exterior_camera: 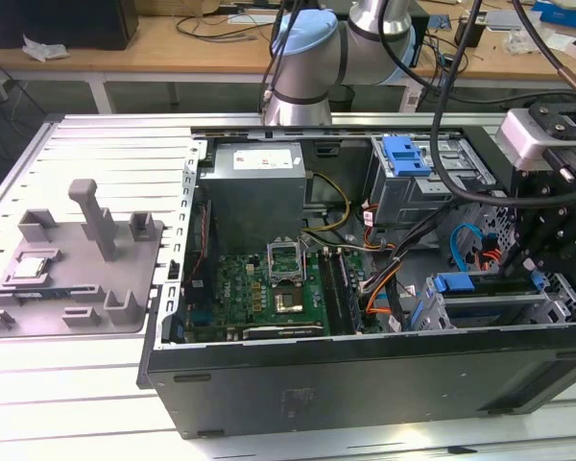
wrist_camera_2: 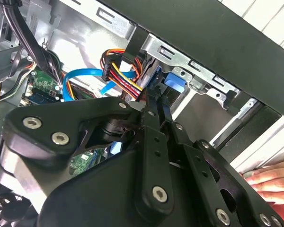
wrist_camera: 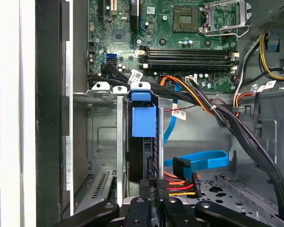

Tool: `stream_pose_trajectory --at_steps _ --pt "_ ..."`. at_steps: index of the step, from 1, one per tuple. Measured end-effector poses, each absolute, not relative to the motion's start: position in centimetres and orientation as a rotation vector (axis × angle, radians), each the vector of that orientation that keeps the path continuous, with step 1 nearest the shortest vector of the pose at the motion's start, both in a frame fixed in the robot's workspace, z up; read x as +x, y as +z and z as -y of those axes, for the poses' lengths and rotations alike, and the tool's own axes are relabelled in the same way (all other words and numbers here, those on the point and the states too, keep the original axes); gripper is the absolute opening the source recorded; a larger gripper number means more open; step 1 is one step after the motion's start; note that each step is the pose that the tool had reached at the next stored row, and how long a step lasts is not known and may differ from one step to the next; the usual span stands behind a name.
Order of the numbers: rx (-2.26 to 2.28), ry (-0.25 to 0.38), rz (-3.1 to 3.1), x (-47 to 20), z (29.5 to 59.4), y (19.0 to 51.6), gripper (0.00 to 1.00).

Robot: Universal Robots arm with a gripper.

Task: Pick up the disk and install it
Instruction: 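Insert the first disk wire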

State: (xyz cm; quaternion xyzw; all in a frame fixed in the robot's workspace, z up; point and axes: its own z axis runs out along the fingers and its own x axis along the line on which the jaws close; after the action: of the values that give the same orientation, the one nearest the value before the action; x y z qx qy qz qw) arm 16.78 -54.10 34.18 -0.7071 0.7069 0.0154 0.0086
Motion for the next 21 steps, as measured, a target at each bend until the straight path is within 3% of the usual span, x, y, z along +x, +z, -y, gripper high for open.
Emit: stream_pose_trajectory --at_steps 21 --pt "-2.209 0.048 -2.208 16.77 54.17 33.67 0.16"
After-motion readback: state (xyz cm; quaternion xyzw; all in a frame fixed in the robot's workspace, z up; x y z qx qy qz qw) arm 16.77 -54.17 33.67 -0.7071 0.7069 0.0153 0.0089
